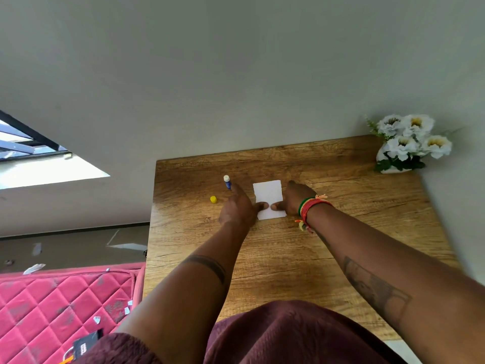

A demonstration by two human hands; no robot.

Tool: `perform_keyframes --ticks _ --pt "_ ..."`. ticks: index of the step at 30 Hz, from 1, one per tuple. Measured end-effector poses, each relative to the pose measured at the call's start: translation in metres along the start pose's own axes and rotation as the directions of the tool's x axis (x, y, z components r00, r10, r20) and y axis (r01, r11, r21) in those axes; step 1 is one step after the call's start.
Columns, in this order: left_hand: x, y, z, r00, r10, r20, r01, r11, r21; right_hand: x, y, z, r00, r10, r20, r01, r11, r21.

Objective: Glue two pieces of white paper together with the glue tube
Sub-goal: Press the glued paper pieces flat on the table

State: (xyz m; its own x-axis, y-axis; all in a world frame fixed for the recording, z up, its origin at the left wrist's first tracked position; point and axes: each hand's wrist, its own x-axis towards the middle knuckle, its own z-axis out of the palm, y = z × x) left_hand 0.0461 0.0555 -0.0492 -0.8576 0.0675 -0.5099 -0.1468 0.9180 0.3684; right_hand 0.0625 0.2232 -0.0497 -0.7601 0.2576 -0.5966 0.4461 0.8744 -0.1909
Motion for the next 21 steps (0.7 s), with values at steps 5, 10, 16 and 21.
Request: perform_keyframes --ticks 5,10,16,21 --pt "0.007 0.004 0.000 0.997 -0.076 -0.021 0.073 0.991 -0.108 0.000 -0.002 -0.002 1.000 -0.023 0.009 0.023 1.000 -0.018" --pt "-0.005 -0.004 0.003 0.993 0.078 -0.085 -0.080 0.997 -0.024 -0.002 -0.001 -0.002 1.000 -0.018 0.002 0.018 1.000 -0.007" --pt "-0.018 -0.023 0.016 0.884 0.453 0.115 -0.459 0.797 0.393 -0.010 -0.002 -0.007 0.999 -0.033 -0.006 0.033 0.999 0.009" --pt "-0.014 -0.016 0.013 0.915 0.373 0.154 -0.403 0.846 0.348 -0.014 0.002 0.002 0.998 0.026 -0.057 -0.020 0.994 0.106"
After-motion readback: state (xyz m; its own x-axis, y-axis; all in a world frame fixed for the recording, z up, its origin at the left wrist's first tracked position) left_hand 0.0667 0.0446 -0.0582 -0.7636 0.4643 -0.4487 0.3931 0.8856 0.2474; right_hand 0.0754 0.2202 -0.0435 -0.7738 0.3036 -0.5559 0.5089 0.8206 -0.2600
